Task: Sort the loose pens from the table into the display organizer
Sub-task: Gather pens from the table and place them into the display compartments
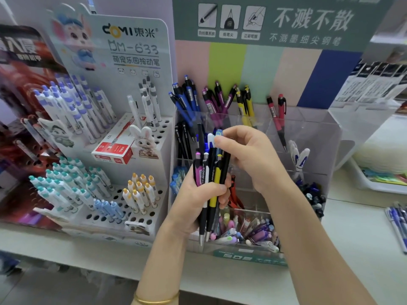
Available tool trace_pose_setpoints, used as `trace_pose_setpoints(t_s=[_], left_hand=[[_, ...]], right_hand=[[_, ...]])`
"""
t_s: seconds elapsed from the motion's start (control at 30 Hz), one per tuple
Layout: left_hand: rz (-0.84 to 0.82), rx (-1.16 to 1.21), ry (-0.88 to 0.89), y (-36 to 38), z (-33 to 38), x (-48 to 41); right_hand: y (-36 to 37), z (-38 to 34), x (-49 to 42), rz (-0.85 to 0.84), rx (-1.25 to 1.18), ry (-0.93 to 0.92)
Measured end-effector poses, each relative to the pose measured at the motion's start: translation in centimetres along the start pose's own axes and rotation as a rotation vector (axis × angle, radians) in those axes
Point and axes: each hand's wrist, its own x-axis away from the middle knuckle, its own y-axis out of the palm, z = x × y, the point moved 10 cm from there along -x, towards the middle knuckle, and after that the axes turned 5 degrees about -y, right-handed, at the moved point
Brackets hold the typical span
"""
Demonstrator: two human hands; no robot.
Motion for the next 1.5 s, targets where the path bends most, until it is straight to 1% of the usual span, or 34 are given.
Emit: trace_pose_setpoints(t_s=[0.13, 0.23, 0.3, 0.37, 0.43, 0.47, 0.53, 0.63, 0.73, 0.87, 1.03, 1.13, 1.23, 1.27, 1.3, 1.33, 1.37, 1.4, 1.43, 1.47, 1.5], left_hand=[[-0.037, -0.132, -0.054, -0.3, -0.3, 0.8], [0.003, -0.237, -0.080, -1.2, -0.5, 1.9], [0.077, -0.280, -0.075, -2.6, -0.3, 2.6], [0.185, -0.322, -0.055, -4.6, 0.2, 3.4], [0.315, -0.349, -0.014, -7.0, 0.9, 4.6], [0.375, -0.338, 0.020, -8.0, 1.4, 5.2], [0.470, -0.304, 0.104, -9.4, 2.4, 6.5], [0.534, -0.311, 0.196, -9.8, 3.2, 7.5], [0.589, -0.356, 0.235, -9.5, 3.2, 8.2], [0.663, -0.414, 0.253, -8.7, 2.9, 8.8], [0.658, -0.463, 0.293, -8.3, 3.5, 9.2], [0.645, -0.455, 0.301, -8.2, 3.8, 9.3], [0.602, -0.385, 0.293, -8.0, 3.9, 9.0], [0.583, -0.358, 0.289, -7.9, 3.9, 8.8], [0.567, -0.337, 0.288, -7.7, 3.9, 8.7], [0.555, -0.320, 0.286, -7.6, 3.9, 8.6], [0.545, -0.303, 0.281, -7.5, 3.9, 8.4], [0.531, -0.289, 0.269, -7.4, 3.7, 8.1], [0.515, -0.279, 0.253, -7.1, 3.4, 7.7], [0.497, -0.273, 0.233, -6.8, 3.1, 7.4], [0.479, -0.266, 0.211, -6.5, 2.8, 6.9]], right_hand=[[-1.7, -0.3, -0.5, 0.132, -0.159, -0.012], [-3.2, -1.5, -0.3, 0.300, -0.331, -0.119], [-4.8, -2.3, 0.7, 0.476, -0.409, -0.224], [-6.2, -2.5, 2.4, 0.639, -0.433, -0.304], [-6.7, -2.0, 3.7, 0.718, -0.395, -0.346], [-6.4, -1.7, 4.3, 0.716, -0.349, -0.358], [-5.1, -1.0, 4.9, 0.653, -0.222, -0.359], [-2.4, 0.1, 5.2, 0.523, -0.087, -0.343], [0.7, 0.2, 5.1, 0.372, 0.013, -0.371], [4.2, -0.2, 5.0, 0.240, 0.269, -0.485], [7.4, 0.9, 4.5, 0.180, 0.754, -0.591], [8.6, 1.9, 4.5, 0.150, 0.935, -0.659], [8.7, 2.9, 4.3, 0.147, 1.072, -0.608], [8.5, 2.8, 4.2, 0.151, 1.078, -0.593], [8.0, 2.3, 4.0, 0.162, 1.019, -0.567], [7.1, 1.6, 3.8, 0.177, 0.874, -0.516], [6.1, 0.8, 3.4, 0.177, 0.666, -0.438], [5.5, 0.3, 3.0, 0.144, 0.440, -0.348], [5.5, 0.0, 2.7, 0.074, 0.248, -0.255], [6.0, -0.5, 2.5, -0.009, 0.150, -0.191], [6.5, -1.1, 2.6, -0.086, 0.154, -0.173]])
